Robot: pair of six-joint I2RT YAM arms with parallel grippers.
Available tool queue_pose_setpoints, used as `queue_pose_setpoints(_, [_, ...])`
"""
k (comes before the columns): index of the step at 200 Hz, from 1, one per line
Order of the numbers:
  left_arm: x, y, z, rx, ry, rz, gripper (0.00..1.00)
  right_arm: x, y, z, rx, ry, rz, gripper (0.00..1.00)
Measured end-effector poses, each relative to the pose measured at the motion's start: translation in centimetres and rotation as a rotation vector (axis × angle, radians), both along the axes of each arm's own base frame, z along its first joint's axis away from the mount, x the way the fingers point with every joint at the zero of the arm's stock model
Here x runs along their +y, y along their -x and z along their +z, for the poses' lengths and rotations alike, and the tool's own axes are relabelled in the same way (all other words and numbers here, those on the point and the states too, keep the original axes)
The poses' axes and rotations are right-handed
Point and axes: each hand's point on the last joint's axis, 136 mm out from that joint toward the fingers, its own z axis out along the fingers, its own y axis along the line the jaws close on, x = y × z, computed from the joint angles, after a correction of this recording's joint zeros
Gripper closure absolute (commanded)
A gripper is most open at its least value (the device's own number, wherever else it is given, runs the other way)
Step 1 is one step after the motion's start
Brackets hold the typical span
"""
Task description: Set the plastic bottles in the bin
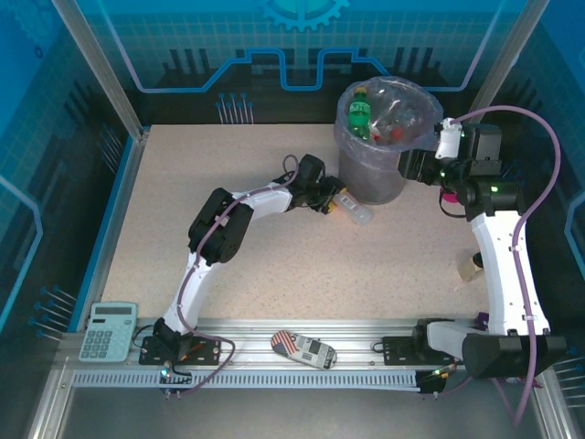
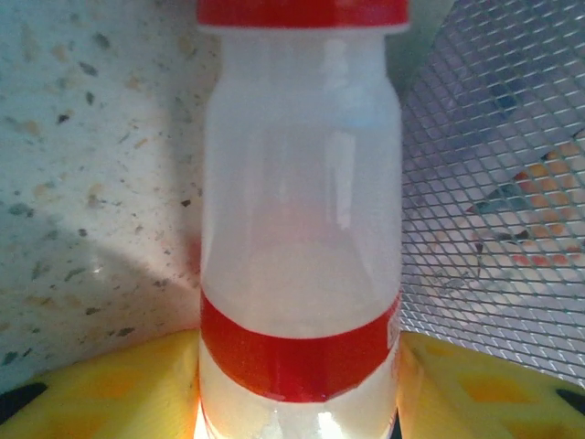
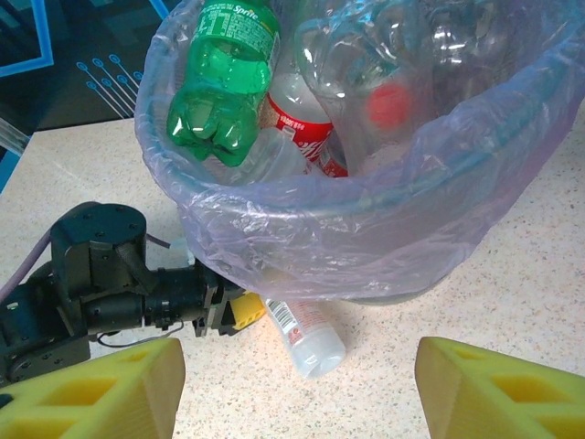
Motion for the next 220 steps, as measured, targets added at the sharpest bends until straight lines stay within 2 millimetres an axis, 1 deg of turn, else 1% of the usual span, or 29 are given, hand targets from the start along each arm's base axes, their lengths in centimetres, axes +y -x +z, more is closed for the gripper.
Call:
queue_pose_setpoints(30, [0.1, 0.1, 0.0, -0.018, 0.021, -0.002, 0.50, 0.2, 0.1, 0.0, 0.003, -0.018, 0.005, 0.32])
queue_pose_setpoints(48, [0.5, 0.2, 0.0, -0.035, 0.023, -0.007, 0.50, 0.5, 0.1, 0.0, 0.006, -0.032, 0.013, 0.32])
queue_pose_setpoints(74, [1.7, 1.0, 0.2, -0.035, 0.010, -0.015, 0.50, 0.7, 0.2, 0.1, 0.008, -0.050, 0.021, 0.32])
queue_pose_setpoints(88, [2.5, 1.3, 0.6, -0.042, 0.006, -0.020, 0.50, 0.9, 0.2, 0.2, 0.008, -0.061, 0.024, 0.32])
queue_pose_setpoints(109, [3.1, 1.4, 2.6, -0.090, 0.037, -0.046, 0.48, 1.1, 0.2, 0.5, 0.003, -0.074, 0.031, 0.32])
queue_pose_setpoints(139, [3.5, 1.7, 7.0, -0.218, 0.120, -0.126, 0.48, 1.5, 0.3, 1.0, -0.002, -0.099, 0.043, 0.32])
queue_pose_setpoints(157, [4.5, 2.2, 9.3, -0.306, 0.139, -0.180, 0.49, 2.2, 0.5, 1.2, -0.002, -0.116, 0.057, 0.32])
queue_pose_setpoints(169, [5.4, 2.5, 10.4, -0.368, 0.140, -0.211, 0.50, 3.1, 0.6, 1.5, -0.009, -0.129, 0.073, 0.32])
queue_pose_setpoints(188, [7.1, 2.7, 11.9, -0.471, 0.130, -0.257, 0.51, 5.2, 1.1, 1.8, -0.035, -0.159, 0.120, 0.32])
queue_pose_setpoints(206, [8.7, 3.1, 13.1, -0.588, 0.088, -0.310, 0.51, 7.4, 1.5, 1.6, -0.036, -0.195, 0.165, 0.31])
queue_pose_setpoints(220, [9.2, 3.7, 14.1, -0.684, 0.044, -0.365, 0.50, 9.4, 1.7, 1.2, -0.027, -0.220, 0.206, 0.30])
